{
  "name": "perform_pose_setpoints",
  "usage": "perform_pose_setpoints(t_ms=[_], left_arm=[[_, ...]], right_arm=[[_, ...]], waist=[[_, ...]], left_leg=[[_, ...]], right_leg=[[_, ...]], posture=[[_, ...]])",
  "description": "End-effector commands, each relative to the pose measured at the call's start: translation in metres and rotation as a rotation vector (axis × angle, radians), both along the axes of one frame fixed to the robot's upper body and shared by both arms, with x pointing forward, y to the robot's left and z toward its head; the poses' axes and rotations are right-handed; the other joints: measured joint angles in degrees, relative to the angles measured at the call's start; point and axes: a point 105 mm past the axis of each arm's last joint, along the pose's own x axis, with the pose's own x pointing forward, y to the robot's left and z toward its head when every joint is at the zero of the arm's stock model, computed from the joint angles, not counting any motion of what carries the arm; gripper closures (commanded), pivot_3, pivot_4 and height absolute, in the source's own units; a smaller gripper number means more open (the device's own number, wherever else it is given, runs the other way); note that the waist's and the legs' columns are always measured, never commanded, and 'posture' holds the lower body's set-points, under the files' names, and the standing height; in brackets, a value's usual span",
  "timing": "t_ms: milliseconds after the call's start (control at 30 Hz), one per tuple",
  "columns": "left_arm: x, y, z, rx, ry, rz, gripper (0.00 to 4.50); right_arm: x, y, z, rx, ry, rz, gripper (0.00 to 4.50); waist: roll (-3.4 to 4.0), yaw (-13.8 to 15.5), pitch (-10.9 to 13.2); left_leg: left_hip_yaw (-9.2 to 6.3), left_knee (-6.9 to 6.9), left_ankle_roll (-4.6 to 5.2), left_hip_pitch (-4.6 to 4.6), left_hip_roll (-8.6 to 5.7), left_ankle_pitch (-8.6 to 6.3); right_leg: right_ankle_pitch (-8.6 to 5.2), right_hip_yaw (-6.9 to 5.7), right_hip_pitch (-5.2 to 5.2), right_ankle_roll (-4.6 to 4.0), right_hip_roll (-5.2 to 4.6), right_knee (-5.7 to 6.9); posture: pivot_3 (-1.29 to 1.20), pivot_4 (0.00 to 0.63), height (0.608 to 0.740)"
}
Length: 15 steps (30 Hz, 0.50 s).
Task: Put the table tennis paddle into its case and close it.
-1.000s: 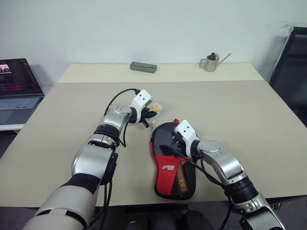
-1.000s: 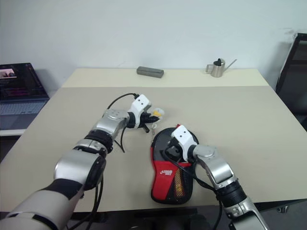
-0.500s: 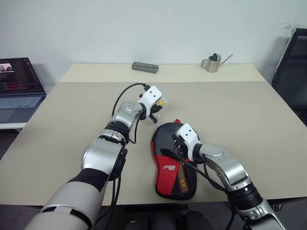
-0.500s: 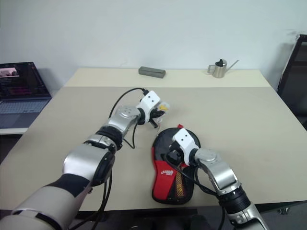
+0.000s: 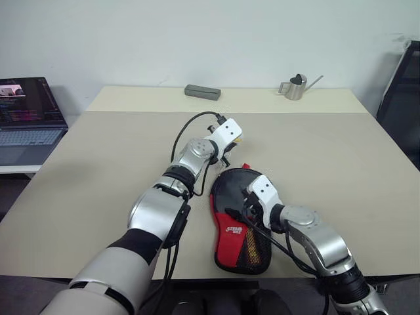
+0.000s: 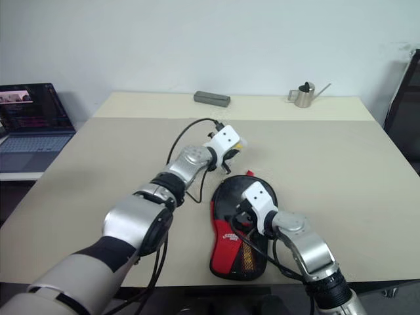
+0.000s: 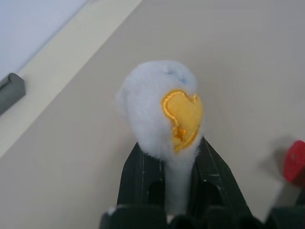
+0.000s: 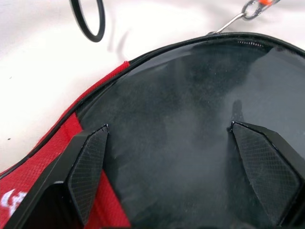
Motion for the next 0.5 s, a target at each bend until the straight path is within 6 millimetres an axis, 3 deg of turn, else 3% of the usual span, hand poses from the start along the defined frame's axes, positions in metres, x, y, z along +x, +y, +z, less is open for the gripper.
perform_pose_setpoints(t_ms=[33,500], left_arm=[[0.003,-0.017,0.032,-0.006,-0.116,-0.024,4.30],[-0.017,-0.078,0.040,0.083,-0.198,-0.166,4.30]], right_arm=[[-0.022,-0.016,-0.055,-0.075,0.253,-0.063,0.00],[-0.038,-0.009,-0.056,-0.054,0.269,-0.100,0.00]], waist=[[0.00,0.0,0.0],[-0.01,0.2,0.0]], left_leg=[[0.00,0.00,0.00,0.00,0.00,0.00],[-0.02,-0.02,-0.01,-0.03,-0.03,-0.01]], right_leg=[[0.00,0.00,0.00,0.00,0.00,-0.01],[-0.04,-0.07,0.07,0.07,-0.04,-0.12]], posture=[[0.00,0.150,0.740],[0.00,0.150,0.740]])
